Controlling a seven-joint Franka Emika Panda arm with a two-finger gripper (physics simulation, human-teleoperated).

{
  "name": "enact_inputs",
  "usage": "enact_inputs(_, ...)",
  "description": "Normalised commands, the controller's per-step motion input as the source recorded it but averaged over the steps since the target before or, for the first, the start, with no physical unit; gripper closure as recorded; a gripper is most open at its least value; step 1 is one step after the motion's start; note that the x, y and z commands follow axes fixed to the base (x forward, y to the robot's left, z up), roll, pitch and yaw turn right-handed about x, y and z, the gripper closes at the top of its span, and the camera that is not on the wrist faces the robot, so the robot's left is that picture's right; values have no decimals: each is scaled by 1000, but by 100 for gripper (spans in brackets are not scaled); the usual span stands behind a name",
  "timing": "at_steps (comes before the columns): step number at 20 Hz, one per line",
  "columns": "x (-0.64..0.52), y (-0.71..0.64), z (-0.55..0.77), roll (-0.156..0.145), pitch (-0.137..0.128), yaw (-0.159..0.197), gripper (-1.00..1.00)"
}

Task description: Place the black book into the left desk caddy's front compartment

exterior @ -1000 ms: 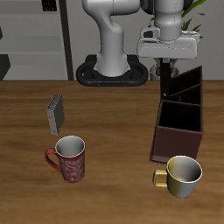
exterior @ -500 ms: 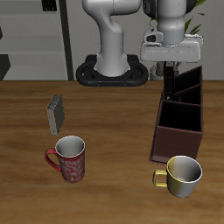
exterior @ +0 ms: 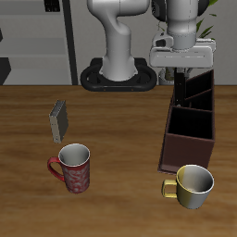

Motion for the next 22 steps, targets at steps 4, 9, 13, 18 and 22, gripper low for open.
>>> enact_inputs(4, 127, 6, -38, -7, 2, 8, 100)
enact_inputs(9, 98, -4, -91, -4, 17, -11, 100)
enact_inputs(13, 18, -2, -98, 1, 17, -3, 100)
enact_inputs(18, 35, 9, -163, 1, 21, -1, 100)
enact_inputs(22, 0, 22, -101, 4, 14, -3, 100)
